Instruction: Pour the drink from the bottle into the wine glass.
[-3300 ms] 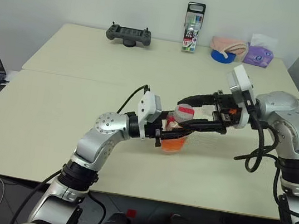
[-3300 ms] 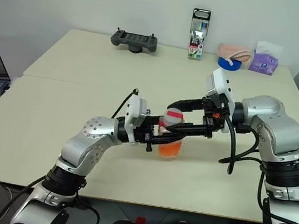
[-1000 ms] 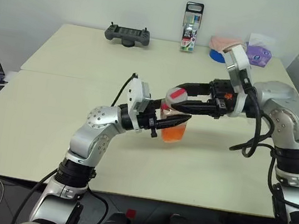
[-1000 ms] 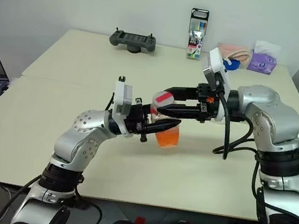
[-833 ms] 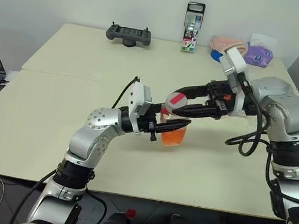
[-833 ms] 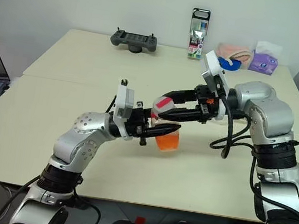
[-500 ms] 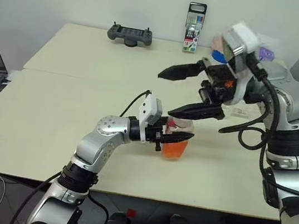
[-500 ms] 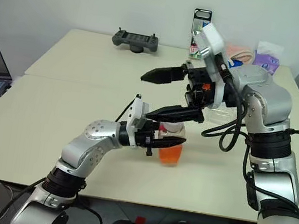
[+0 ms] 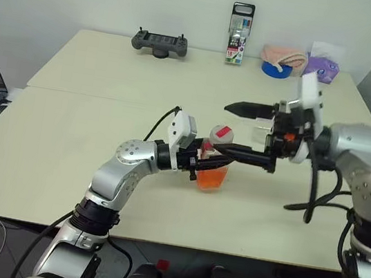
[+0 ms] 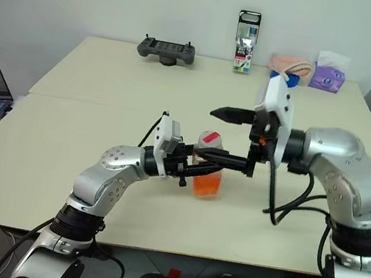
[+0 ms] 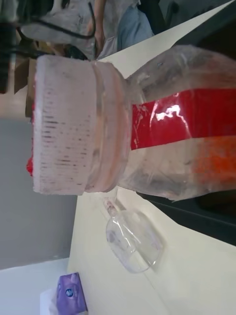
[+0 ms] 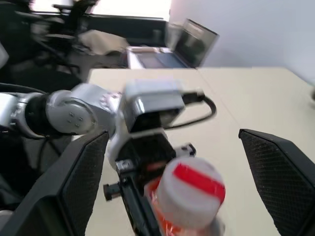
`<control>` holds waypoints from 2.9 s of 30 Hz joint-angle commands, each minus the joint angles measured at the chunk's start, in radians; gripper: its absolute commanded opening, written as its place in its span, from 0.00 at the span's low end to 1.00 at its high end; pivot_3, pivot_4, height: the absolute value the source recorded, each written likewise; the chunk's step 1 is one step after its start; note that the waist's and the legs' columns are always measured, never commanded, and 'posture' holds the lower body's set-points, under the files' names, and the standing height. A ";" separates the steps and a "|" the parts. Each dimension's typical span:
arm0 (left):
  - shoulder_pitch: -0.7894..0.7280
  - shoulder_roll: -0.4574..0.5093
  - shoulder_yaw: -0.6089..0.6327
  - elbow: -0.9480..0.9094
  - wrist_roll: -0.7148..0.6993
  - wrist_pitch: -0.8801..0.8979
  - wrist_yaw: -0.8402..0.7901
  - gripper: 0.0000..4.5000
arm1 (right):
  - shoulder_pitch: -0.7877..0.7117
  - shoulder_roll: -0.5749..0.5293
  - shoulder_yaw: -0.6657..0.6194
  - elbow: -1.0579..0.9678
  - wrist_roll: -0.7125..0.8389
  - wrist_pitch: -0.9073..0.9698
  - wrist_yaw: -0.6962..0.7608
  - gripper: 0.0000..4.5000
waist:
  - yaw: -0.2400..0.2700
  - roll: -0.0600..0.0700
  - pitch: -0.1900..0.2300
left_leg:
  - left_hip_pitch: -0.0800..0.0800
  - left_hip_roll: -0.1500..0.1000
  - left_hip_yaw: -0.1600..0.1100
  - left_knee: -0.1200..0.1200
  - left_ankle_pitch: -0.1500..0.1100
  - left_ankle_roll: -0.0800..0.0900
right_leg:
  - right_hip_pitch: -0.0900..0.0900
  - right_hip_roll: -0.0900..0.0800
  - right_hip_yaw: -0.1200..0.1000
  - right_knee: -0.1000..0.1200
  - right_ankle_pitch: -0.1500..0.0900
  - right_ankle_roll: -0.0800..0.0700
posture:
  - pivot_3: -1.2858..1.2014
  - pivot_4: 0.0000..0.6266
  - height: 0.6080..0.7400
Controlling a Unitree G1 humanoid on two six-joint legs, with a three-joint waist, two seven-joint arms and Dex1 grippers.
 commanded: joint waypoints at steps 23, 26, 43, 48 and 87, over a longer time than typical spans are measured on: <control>-0.027 -0.051 0.008 0.035 0.006 -0.106 -0.024 0.39 | 0.080 0.233 -0.116 -0.275 0.105 0.323 -0.618 0.80 | 0.000 0.000 0.000 | 0.000 -0.001 -0.001 0.000 0.001 -0.001 | 0.001 0.001 0.000 0.000 0.001 0.001 | 0.52 0.24 1.00; -0.027 -0.055 0.009 0.043 0.010 -0.111 -0.016 0.38 | 0.074 0.219 -0.122 -0.272 0.124 0.322 -0.610 0.56 | 0.000 0.000 0.000 | 0.000 0.000 -0.001 0.000 0.001 -0.001 | 0.001 0.001 0.000 0.000 0.001 0.001 | 0.52 0.24 1.00; -0.046 -0.045 -0.026 0.029 0.027 -0.091 -0.045 0.38 | -0.194 -0.043 0.225 0.559 -0.184 -0.461 0.359 0.40 | -0.023 0.000 0.000 | 0.006 0.000 0.002 -0.001 0.002 0.001 | 0.006 0.002 -0.001 -0.001 -0.001 0.005 | 0.52 0.24 1.00; -0.033 -0.057 -0.028 0.013 0.048 -0.113 -0.023 0.38 | -0.336 0.009 0.238 0.766 -0.169 -0.572 0.604 0.40 | -0.019 -0.001 0.000 | 0.002 0.000 -0.001 -0.001 0.002 0.001 | 0.002 0.002 -0.001 -0.001 0.002 0.000 | 0.52 0.24 1.00; -0.089 -0.099 -0.031 0.119 0.061 -0.165 -0.035 0.38 | -0.054 -0.070 -0.040 0.201 -0.047 -0.172 0.241 1.00 | 0.001 0.000 0.001 | 0.000 0.000 0.001 0.000 0.002 0.000 | 0.000 0.000 0.000 -0.001 0.002 0.000 | 0.52 0.24 1.00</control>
